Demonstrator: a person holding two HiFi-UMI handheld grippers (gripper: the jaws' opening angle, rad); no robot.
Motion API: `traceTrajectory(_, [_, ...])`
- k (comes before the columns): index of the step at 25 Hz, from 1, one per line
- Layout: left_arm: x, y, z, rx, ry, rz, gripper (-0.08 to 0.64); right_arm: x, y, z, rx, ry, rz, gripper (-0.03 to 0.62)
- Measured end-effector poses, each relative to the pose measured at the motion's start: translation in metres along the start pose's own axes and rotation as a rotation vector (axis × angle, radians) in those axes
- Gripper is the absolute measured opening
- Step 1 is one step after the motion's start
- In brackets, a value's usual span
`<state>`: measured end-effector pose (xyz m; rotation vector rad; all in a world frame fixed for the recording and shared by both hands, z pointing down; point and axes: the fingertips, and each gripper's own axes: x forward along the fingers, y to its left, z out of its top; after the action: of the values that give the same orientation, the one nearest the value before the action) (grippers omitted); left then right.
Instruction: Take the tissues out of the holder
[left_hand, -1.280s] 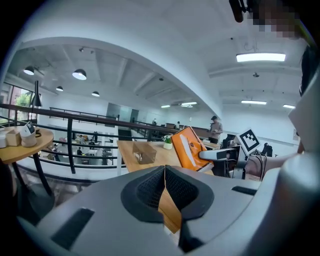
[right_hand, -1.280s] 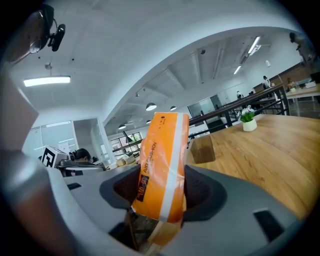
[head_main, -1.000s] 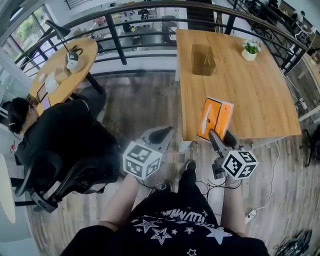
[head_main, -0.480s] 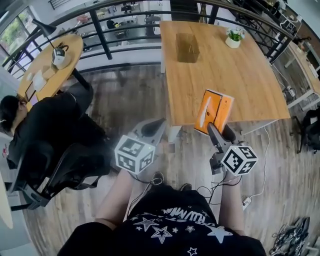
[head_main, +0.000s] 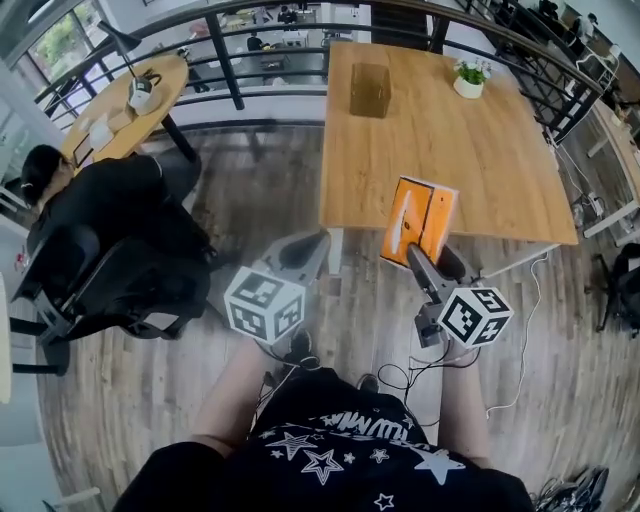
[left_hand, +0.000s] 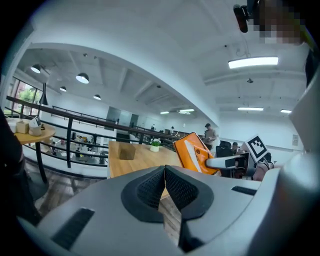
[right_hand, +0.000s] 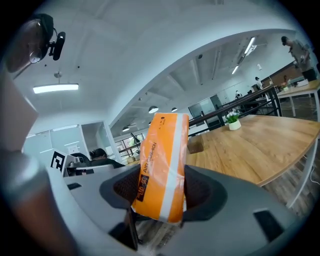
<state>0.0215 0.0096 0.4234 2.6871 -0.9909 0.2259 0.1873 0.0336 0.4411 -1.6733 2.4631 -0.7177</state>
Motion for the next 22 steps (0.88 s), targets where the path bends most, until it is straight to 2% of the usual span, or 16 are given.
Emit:
traceTrajectory(8, [-0.016,-0.09,-0.014,0.033,-0.016,0.068,0.015,-0.079,-0.015,-0.003,-0.02,0.011,0.077,0.25])
traceTrajectory(14, [-0.024,-0.144,-0.032,0.033,-0.014,0.103,0.014,-0.122,-0.025,-0.015,0.018,0.014,0.137,0.25])
traceTrajectory(22, [-0.047,-0.162,-0.034,0.053,-0.001,0.134,0.015,-0.141,-0.01,-0.018,0.022,0.011,0.168,0.25])
